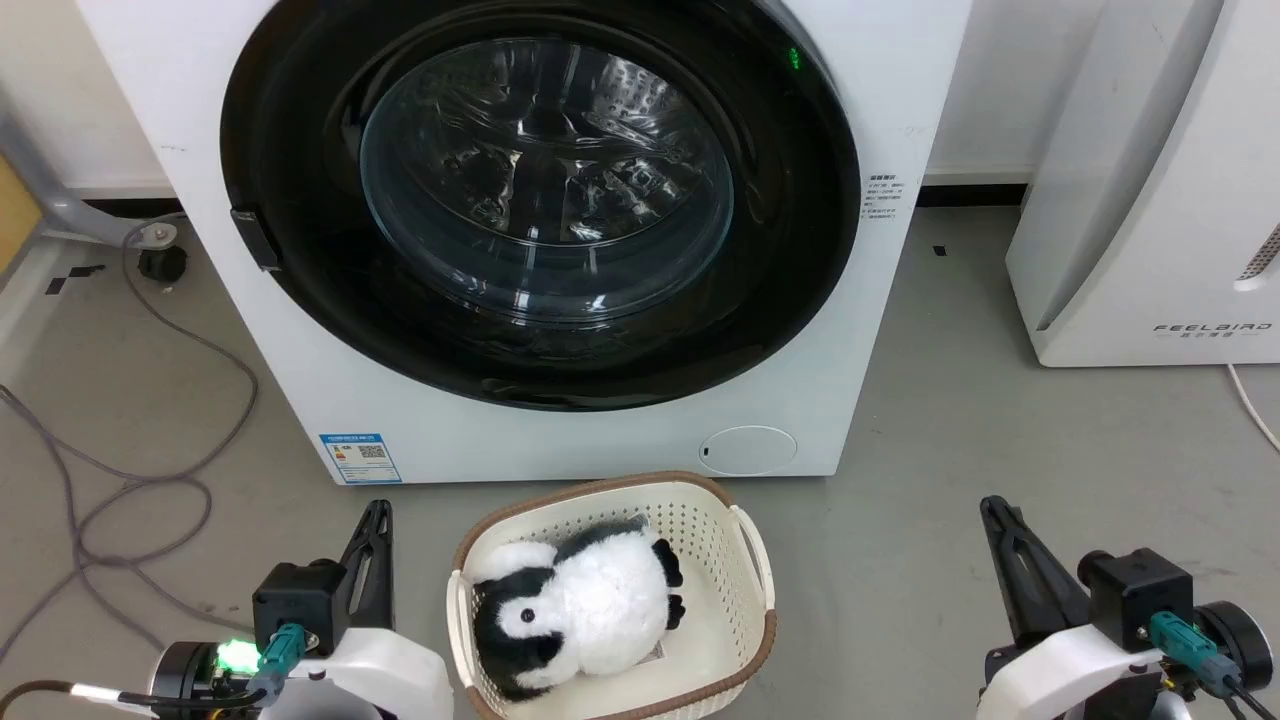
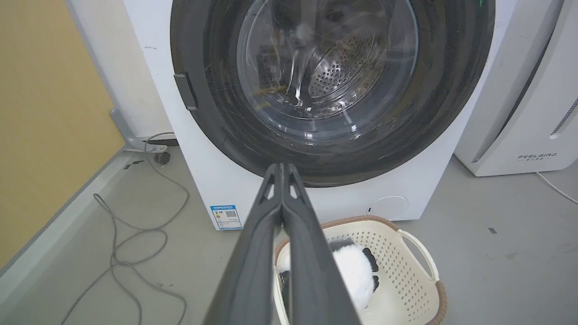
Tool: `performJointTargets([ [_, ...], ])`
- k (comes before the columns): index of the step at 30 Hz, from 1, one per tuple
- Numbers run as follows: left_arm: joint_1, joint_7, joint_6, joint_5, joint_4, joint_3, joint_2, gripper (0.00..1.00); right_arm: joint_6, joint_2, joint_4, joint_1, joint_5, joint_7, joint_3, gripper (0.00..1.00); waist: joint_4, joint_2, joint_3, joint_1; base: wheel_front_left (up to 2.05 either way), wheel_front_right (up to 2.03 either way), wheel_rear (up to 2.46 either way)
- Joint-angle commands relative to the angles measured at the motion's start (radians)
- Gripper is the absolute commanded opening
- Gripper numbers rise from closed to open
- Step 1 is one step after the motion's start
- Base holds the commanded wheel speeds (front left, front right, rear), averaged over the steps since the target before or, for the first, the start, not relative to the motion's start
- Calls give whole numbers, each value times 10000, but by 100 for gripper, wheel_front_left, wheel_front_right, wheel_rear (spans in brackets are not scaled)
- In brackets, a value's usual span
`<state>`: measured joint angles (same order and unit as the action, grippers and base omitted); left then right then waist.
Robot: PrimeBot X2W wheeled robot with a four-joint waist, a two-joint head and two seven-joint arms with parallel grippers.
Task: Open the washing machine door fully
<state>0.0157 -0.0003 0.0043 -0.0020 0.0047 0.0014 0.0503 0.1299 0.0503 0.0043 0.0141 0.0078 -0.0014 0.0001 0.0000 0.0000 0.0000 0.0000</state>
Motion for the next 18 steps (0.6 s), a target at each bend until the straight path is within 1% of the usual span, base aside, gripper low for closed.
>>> performJointTargets([
  [1, 1, -1, 2, -1, 2, 2, 0, 100, 0, 0, 2, 1, 2, -2, 1, 100, 0, 0, 0, 0, 0, 0, 0],
  [18, -78, -297, 184, -127, -35, -130, 0, 100, 1, 0, -259, 16, 427, -296, -146, 100, 7, 0, 33, 0, 0, 0, 0],
])
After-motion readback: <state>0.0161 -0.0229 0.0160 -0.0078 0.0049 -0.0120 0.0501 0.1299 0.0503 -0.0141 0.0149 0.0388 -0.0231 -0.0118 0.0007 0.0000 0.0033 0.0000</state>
